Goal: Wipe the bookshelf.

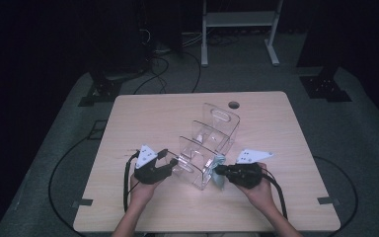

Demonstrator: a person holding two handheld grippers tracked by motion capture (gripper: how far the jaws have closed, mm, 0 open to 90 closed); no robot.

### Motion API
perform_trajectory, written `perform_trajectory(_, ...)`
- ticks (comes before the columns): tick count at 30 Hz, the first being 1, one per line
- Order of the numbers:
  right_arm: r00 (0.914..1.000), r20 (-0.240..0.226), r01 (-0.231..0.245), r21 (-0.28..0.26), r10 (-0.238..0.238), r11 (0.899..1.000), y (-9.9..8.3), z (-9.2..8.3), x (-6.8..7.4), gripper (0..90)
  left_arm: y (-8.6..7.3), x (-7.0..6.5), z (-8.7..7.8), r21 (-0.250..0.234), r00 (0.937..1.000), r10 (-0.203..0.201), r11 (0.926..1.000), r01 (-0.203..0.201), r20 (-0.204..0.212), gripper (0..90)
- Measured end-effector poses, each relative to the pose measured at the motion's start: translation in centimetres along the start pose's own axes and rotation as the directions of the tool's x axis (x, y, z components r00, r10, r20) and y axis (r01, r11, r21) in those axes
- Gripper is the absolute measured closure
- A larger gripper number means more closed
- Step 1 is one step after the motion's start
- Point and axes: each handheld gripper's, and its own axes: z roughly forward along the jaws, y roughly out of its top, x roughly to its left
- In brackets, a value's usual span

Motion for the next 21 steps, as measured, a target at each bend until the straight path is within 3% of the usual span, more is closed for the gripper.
perform_trajectory(3, 0.9995, 0.016, 0.026, 0.012, -0.027, 1.000, 0.2, 0.0, 0.1, 85.1, 0.0, 0.0, -0.1, 0.000, 1.0000, 0.002, 1.0000, -0.002, 0.004, 46.0)
perform_trajectory(8, 0.9969, 0.063, -0.046, -0.010, 0.047, 0.999, 0.3, -0.1, -1.6, 85.2, 0.0, -0.1, 0.0, 0.001, 1.0000, -0.007, 1.0000, 0.007, 0.004, 46.0)
perform_trajectory(10, 0.9977, 0.065, -0.016, -0.001, 0.016, 1.000, 0.3, -0.1, -0.8, 85.2, 0.0, -0.1, 0.0, 0.000, 0.9999, -0.008, 1.0000, 0.008, 0.007, 46.0)
perform_trajectory(14, 0.9990, -0.028, 0.034, 0.010, -0.034, 0.999, 0.2, 0.3, 1.8, 85.2, 0.0, 0.0, 0.0, -0.001, 1.0000, -0.007, 1.0000, 0.007, 0.002, 45.9)
perform_trajectory(16, 0.9974, -0.027, 0.068, 0.021, -0.067, 0.997, 0.2, 0.4, 2.5, 85.2, 0.0, 0.0, 0.0, -0.001, 1.0000, -0.009, 1.0000, 0.009, 0.003, 45.9)
perform_trajectory(17, 0.9970, -0.024, 0.075, 0.023, -0.074, 0.997, 0.3, 0.3, 2.4, 85.3, 0.0, 0.0, 0.0, -0.001, 1.0000, -0.006, 1.0000, 0.006, 0.005, 45.9)
perform_trajectory(21, 0.9997, 0.022, 0.013, 0.001, -0.013, 1.000, 0.6, -0.1, 0.6, 85.4, 0.1, -0.1, 0.0, -0.002, 0.9998, -0.020, 0.9998, 0.020, 0.002, 46.0)
